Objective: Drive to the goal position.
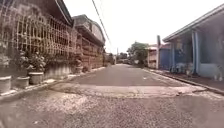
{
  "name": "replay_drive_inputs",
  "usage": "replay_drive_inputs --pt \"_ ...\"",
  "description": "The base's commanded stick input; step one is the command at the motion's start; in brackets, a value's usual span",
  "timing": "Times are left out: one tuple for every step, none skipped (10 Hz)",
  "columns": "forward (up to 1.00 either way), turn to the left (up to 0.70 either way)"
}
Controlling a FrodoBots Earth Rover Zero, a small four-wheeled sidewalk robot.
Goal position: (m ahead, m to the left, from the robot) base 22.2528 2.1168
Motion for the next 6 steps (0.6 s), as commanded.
replay_drive_inputs --pt "0.70 0.00" --pt "0.70 0.00" --pt "0.70 0.00" --pt "0.70 0.00" --pt "0.70 0.00" --pt "0.70 0.00"
